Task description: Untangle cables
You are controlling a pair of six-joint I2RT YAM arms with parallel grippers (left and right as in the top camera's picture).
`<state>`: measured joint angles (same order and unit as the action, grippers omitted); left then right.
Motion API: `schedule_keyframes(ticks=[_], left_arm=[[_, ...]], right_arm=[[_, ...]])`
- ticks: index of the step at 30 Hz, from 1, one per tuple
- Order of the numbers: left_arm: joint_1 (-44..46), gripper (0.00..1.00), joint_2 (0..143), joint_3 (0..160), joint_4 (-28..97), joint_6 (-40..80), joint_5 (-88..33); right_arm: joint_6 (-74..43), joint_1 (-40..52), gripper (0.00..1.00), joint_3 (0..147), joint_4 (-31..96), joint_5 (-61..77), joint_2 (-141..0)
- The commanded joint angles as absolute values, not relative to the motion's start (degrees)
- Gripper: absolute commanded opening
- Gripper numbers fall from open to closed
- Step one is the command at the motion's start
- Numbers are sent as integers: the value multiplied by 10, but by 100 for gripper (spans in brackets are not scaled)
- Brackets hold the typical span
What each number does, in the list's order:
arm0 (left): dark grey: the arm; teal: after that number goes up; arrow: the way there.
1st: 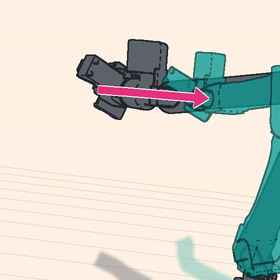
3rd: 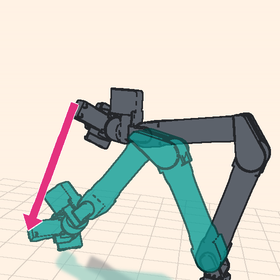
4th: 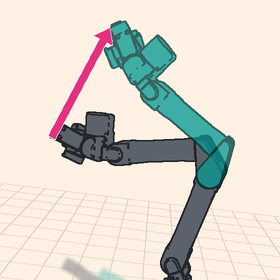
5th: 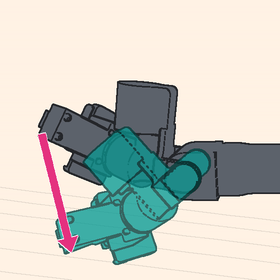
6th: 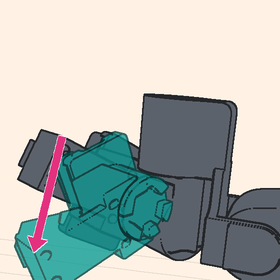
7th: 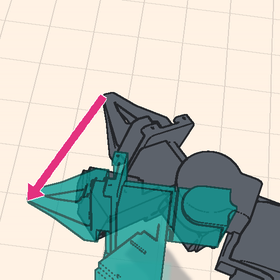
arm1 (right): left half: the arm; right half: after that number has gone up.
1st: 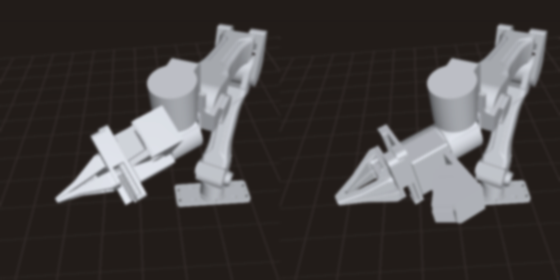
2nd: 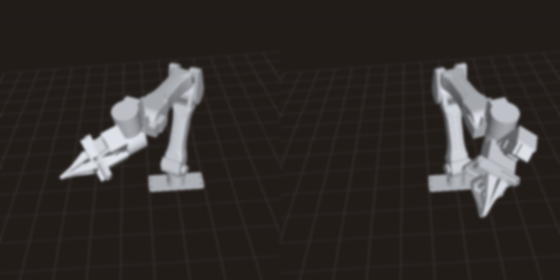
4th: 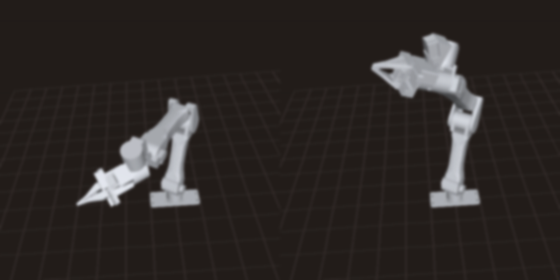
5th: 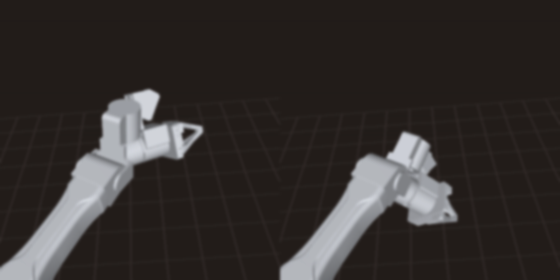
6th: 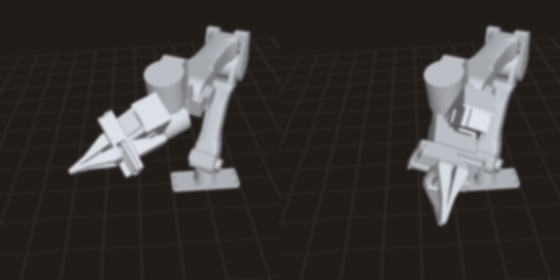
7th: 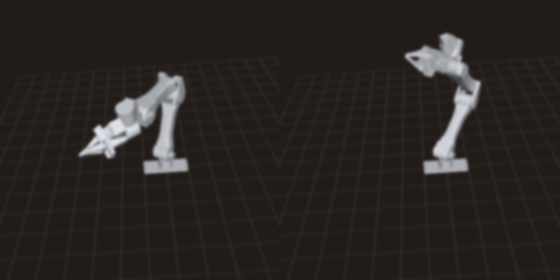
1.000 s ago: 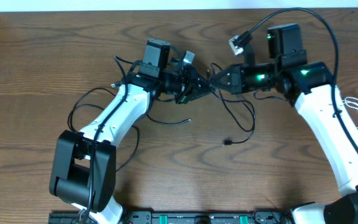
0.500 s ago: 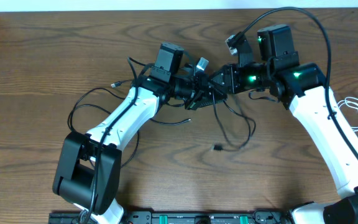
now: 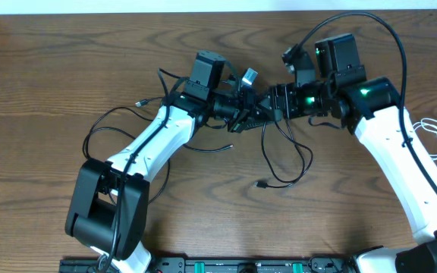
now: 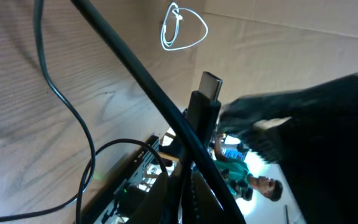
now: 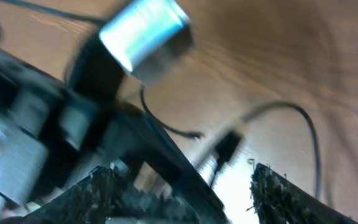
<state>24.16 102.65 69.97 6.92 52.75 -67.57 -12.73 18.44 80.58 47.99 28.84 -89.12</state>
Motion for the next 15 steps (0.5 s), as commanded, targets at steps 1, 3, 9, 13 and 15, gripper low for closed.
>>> schedule_keyframes(ticks=[1,3,9,13,15], left_arm=[[220,8,1029,702,63,543,-701],[208,8,1029,702,63,543,-703],[191,8,1029,702,63,552,-722],[190,8,1029,702,63,563,-723],[190,8,1029,702,63,565,-722]], right_arm=[[-90,180,69,808,496,265,-884],[-72,174,68,808,508,265,-884],[-11,168,68,808,551,265,-884],[14,176,67,808,565,265,-885],[14,180,67,807,566,258,-885]])
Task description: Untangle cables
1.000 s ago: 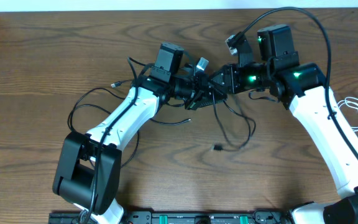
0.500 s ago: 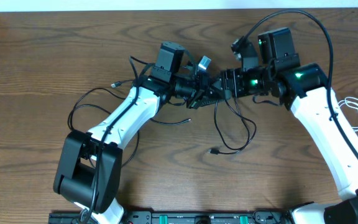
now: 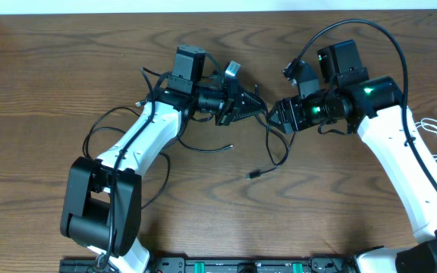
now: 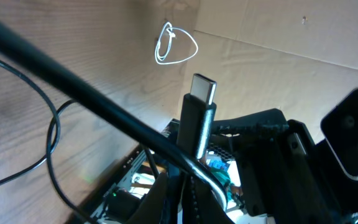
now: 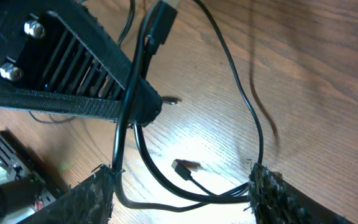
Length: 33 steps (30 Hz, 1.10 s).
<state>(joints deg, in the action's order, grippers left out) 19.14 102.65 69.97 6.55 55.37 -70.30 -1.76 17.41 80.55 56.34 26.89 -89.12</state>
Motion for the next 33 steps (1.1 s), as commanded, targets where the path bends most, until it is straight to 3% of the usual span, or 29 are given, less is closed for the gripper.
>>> schedule_keyframes(ticks=[1,12,23,33], left_arm=[[190,8,1029,702,63,565,-722],[190,8,1029,702,63,564,-722],[190,8,1029,702,63,564,-722],[190,8,1029,702,63,564,-722]], right_arm=[[14,181,67,807,566,252,-885],[22,180,81,805,567,161,-885],[1,164,92,805,562,160,-885],[39,60,95,804,568,338,-884]])
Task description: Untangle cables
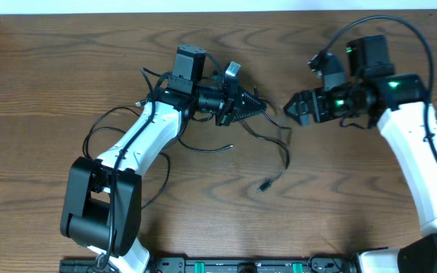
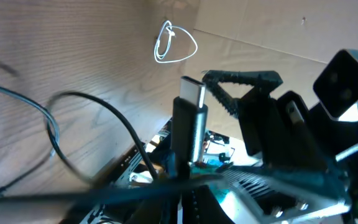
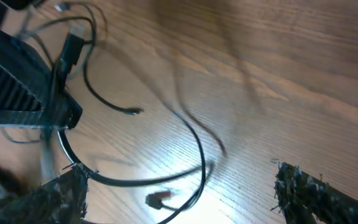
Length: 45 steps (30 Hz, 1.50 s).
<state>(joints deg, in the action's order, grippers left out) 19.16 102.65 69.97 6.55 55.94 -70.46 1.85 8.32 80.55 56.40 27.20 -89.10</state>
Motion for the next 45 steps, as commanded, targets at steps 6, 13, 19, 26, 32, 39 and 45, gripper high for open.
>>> schedule_keyframes(ticks=[6,13,19,26,32,39,45], left_arm=[[190,8,1029,702,63,564,-722],[190,8,1029,702,63,571,-722],[189,8,1029,702,63,574,-723],[189,8,1029,702,63,591,-729],[189,8,1029,702,63,599,-731],[189,8,1029,702,63,608,-731],[189,8,1029,702,63,608,-731]], right_arm=[[39,38,96,795,572,319,-884],[67,60,99,735,515,319,-884],[176,101,97,711,501,333,-884],[194,145,89,711,495,299,-884],[194,166,75,710,492,269,-884],[193,166,33,710,483,269,-884],[193,166,1,710,481,269,-884]])
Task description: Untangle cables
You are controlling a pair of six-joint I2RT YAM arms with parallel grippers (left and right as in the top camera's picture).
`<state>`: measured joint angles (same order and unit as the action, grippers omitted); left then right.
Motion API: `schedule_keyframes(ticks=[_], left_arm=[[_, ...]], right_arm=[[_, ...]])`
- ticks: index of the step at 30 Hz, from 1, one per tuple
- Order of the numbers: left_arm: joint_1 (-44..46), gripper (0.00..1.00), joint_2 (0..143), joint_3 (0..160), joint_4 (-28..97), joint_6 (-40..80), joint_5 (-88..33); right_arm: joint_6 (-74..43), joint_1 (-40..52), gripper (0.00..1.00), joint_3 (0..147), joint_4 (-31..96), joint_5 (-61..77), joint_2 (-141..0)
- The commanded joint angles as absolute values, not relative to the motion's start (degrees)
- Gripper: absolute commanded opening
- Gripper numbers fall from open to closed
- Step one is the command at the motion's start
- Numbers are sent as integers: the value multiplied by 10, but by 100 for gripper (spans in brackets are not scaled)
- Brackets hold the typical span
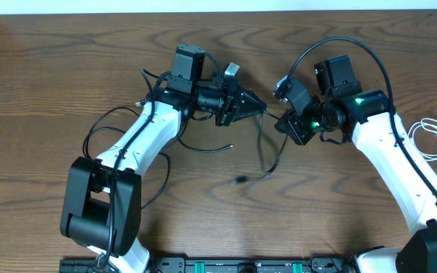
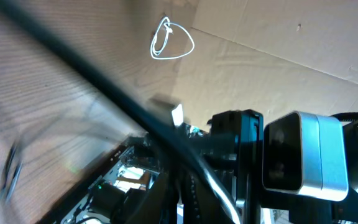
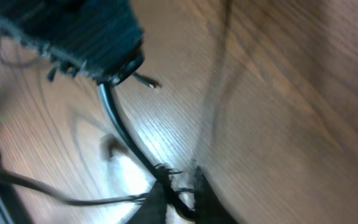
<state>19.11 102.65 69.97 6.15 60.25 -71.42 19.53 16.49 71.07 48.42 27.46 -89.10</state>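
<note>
A black cable [image 1: 264, 155] hangs from between the two grippers and trails onto the table, its loose end blurred near the middle. My left gripper [image 1: 258, 105] is held above the table, shut on this cable, which crosses the left wrist view [image 2: 104, 84] diagonally above the closed fingers [image 2: 188, 186]. Just to its right, my right gripper [image 1: 281, 121] has its fingers nearly together on the same black cable [image 3: 120, 124], gripped low in the right wrist view [image 3: 179, 186]. The left gripper's dark body [image 3: 73, 31] fills that view's upper left.
More black cable loops [image 1: 112, 121] lie on the wooden table [image 1: 36, 68] beside and under the left arm. A coiled white cable [image 1: 433, 136] lies at the right edge, also seen far off as a white loop [image 2: 169, 40].
My right gripper was open and off to the right; it now sits close beside the left gripper, shut on the black cable. The cable's loose end has shifted left. The left arm has barely moved.
At first both grippers met at mid-table, the left shut on a black cable with its plug sticking up, the right open. The right gripper then stood apart, and later farther right, still open. Now it is back beside the left one and shut on the cable.
</note>
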Motion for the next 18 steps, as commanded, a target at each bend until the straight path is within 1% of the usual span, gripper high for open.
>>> schedule_keyframes(ticks=[1,7,8,10,11,13,14,15,16,17,18], left_arm=[[189,8,1029,702,63,608,-731],[189,8,1029,702,63,608,-731],[189,8,1029,702,63,608,-731],[189,8,1029,702,63,608,-731],[189,8,1029,702,63,608,-731],[189,8,1029,702,63,607,-731],[189,9,1029,702,63,607,-731],[189,24,1029,702,63,607,-731],[189,45,1029,702,63,604,-731],[189,70,1029,702,63,601,-731],[189,84,1029,702,63,601,-731]], right_arm=[[193,166,1,710,481,269,-884],[192,166,1,710,480,271,-884],[188,166,2,710,480,272,-884],[189,166,9,710,480,273,-884],[189,166,10,710,480,273,-884],[189,166,1,710,480,273,-884],[188,166,1,710,479,273,-884],[184,166,1,710,476,271,-884],[171,164,1,710,473,262,-884],[154,163,1,710,469,246,-884],[130,160,1,710,466,223,-884]])
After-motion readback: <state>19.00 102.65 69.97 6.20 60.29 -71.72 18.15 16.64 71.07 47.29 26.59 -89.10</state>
